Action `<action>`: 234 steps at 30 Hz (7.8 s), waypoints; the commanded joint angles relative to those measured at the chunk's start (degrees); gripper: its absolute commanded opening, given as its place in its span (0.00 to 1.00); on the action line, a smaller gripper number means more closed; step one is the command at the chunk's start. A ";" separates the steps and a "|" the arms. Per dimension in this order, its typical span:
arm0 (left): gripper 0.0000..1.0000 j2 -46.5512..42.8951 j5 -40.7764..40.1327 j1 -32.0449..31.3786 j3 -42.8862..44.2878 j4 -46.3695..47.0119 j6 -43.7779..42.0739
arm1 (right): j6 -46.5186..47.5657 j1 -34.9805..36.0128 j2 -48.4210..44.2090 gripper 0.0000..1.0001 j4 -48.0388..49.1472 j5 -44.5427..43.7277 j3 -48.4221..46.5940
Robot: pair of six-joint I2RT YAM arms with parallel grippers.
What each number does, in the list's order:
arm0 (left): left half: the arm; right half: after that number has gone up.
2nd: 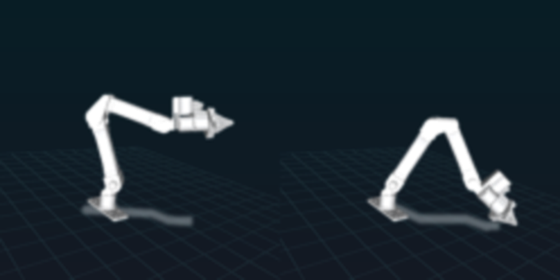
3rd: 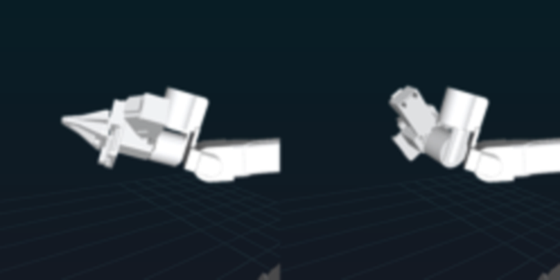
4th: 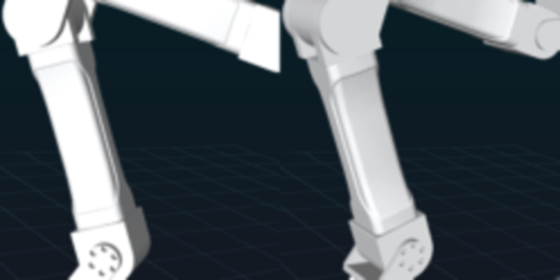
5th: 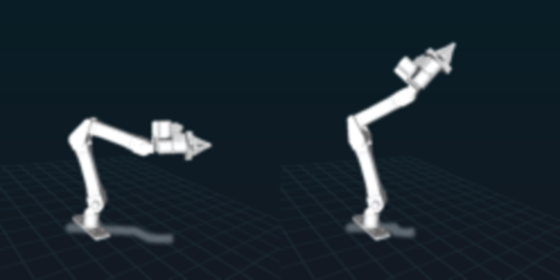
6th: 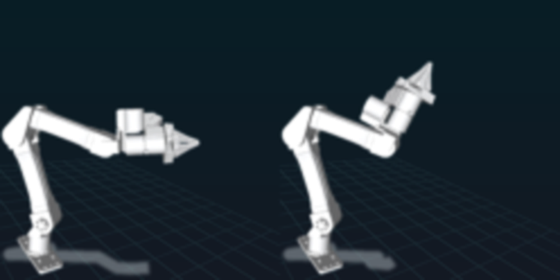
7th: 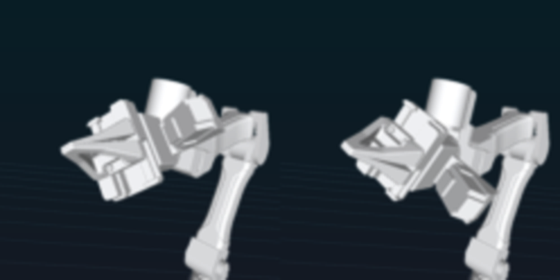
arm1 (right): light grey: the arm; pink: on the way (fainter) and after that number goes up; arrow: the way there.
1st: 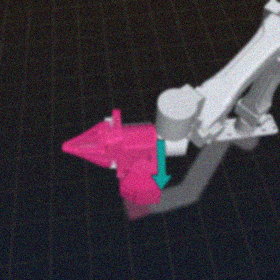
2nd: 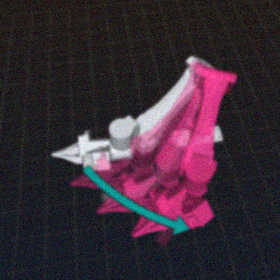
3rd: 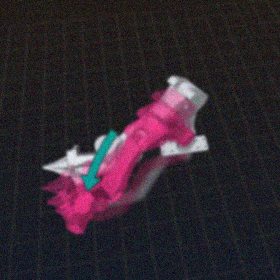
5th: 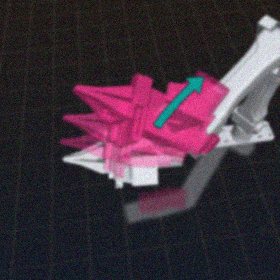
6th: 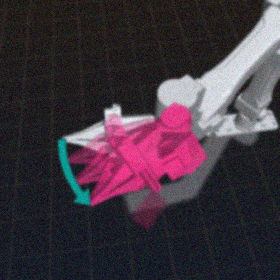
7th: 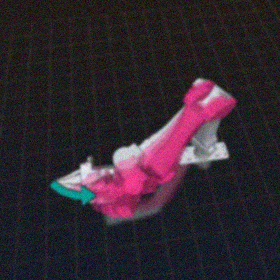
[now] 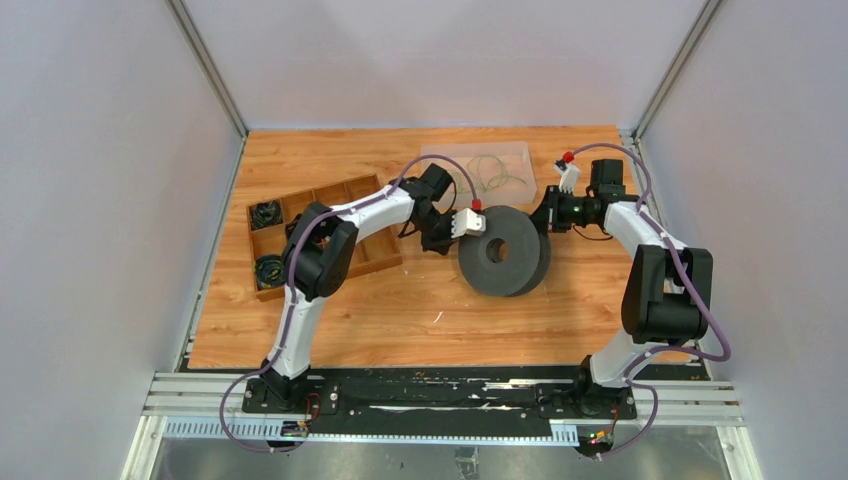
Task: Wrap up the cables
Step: Wrap the cable around the cable reel.
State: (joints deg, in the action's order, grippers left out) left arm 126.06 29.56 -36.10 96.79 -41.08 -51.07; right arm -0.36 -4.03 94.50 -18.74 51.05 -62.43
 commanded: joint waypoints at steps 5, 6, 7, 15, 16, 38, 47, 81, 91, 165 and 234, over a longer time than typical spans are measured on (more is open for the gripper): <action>0.00 -6.70 2.09 -2.05 -14.85 7.33 11.62 | -0.42 -1.24 0.74 0.01 2.22 -3.71 0.30; 0.00 -7.56 2.34 -2.31 -16.55 8.89 12.69 | -1.59 -1.24 0.66 0.01 2.89 -4.04 0.68; 0.00 -8.40 2.55 -2.87 -18.48 10.12 13.79 | -2.75 -1.24 0.66 0.01 3.75 -4.23 1.12; 0.00 -10.83 2.72 -5.59 -26.19 20.50 22.03 | -10.38 -1.15 -0.43 0.01 10.24 -7.41 5.69; 0.00 -10.96 3.20 -5.71 -26.59 21.39 23.08 | -11.08 -1.15 -0.81 0.01 11.18 -7.83 6.35; 0.00 -13.88 11.47 -9.78 -37.17 41.54 40.75 | -15.20 -0.93 -2.02 0.01 19.18 -12.57 12.69; 0.00 -14.33 11.98 -12.38 -37.47 50.33 44.21 | -15.08 -0.81 -0.86 0.01 21.93 -13.12 14.48; 0.67 -25.16 9.38 5.05 -29.15 18.91 33.62 | -2.70 -0.80 6.05 0.01 15.40 -10.41 6.54; 0.70 -13.37 12.33 8.61 -20.62 22.34 42.71 | -2.97 -0.80 4.81 0.01 15.03 -10.00 6.89; 0.56 -4.81 18.93 -3.33 -49.22 95.20 102.57 | -3.77 -1.50 8.99 0.37 4.92 -21.46 6.03; 0.00 -17.09 2.11 -18.75 -26.44 40.02 67.39 | -12.53 2.26 -2.53 0.01 14.44 -21.86 13.70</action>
State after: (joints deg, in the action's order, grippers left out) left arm 107.74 35.51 -52.80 65.95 8.38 21.39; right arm -14.63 -3.11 92.44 -3.81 34.39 -50.43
